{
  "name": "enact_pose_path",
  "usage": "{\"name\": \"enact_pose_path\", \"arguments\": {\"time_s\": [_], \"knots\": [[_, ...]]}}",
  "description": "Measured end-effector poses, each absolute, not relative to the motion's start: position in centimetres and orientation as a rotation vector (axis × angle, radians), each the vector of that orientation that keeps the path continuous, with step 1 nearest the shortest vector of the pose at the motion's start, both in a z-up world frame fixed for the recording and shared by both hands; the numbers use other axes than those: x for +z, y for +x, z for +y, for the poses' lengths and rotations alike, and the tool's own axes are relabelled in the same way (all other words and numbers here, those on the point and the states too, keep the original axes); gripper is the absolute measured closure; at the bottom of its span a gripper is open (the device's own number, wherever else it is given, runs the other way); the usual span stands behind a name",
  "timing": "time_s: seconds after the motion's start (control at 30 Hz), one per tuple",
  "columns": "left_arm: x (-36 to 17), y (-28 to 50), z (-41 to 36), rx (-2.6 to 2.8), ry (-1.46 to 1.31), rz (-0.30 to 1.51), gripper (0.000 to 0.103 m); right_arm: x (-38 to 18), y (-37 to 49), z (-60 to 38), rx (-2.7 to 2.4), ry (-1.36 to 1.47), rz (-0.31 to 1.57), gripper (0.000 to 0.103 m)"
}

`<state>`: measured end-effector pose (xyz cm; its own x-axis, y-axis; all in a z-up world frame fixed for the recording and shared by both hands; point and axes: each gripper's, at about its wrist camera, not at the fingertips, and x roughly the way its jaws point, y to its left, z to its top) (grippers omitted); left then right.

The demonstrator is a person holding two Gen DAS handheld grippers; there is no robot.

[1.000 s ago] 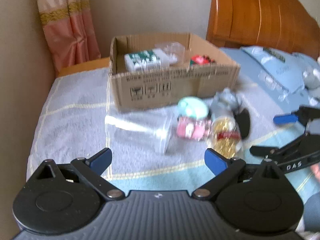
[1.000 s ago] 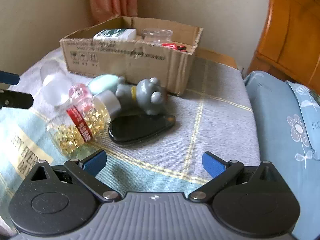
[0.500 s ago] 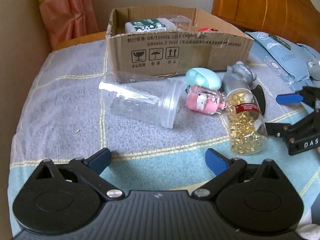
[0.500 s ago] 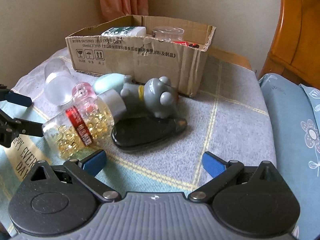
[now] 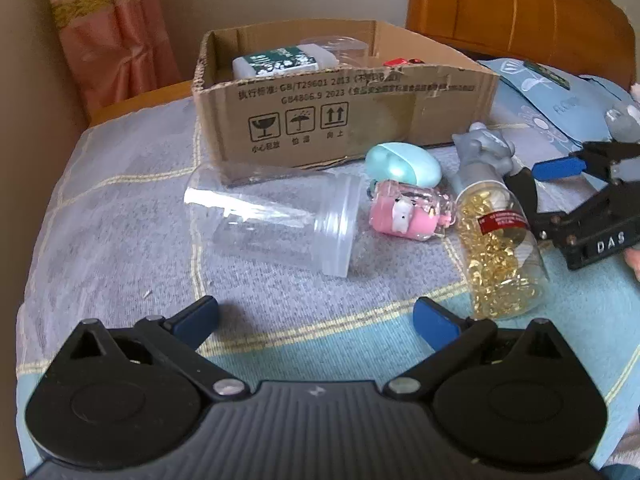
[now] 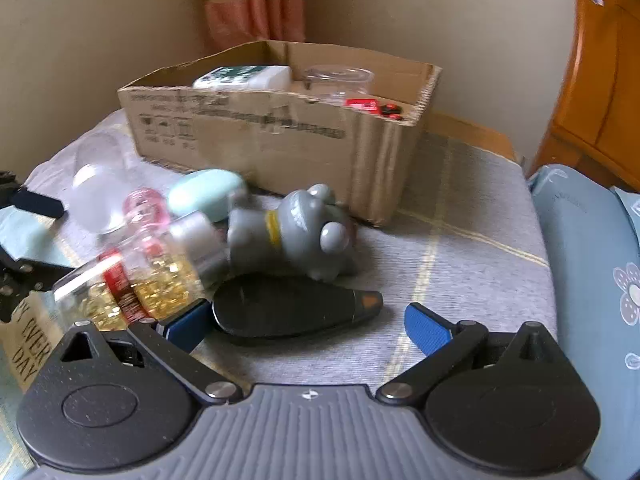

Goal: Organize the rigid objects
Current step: 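Approach the clear plastic cup with the left gripper while the right gripper approaches the black stand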

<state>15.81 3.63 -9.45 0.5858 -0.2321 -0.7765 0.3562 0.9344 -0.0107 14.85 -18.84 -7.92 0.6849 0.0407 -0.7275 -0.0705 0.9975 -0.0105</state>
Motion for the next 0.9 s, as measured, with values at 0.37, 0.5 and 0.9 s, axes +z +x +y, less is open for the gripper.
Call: {"name": "enact_pose_path", "arguments": {"time_s": [0.37,0.5,0.9], "knots": [[-9.5,17.3,4.3,-0.395,0.177,0.877,0.001,-7.8,13.7,-20.6,0.016,-0.025,0.829,0.0],[-9.5,17.6,4.4,-0.403,0.18,0.873,0.001,-7.8,13.9,-20.9,0.067,-0.052,0.826,0.0],[-9.5,18.3,4.7,-0.426,0.195,0.878,0.001,-7.4,17.0,-21.9,0.324,-0.166,0.86,0.0]]}}
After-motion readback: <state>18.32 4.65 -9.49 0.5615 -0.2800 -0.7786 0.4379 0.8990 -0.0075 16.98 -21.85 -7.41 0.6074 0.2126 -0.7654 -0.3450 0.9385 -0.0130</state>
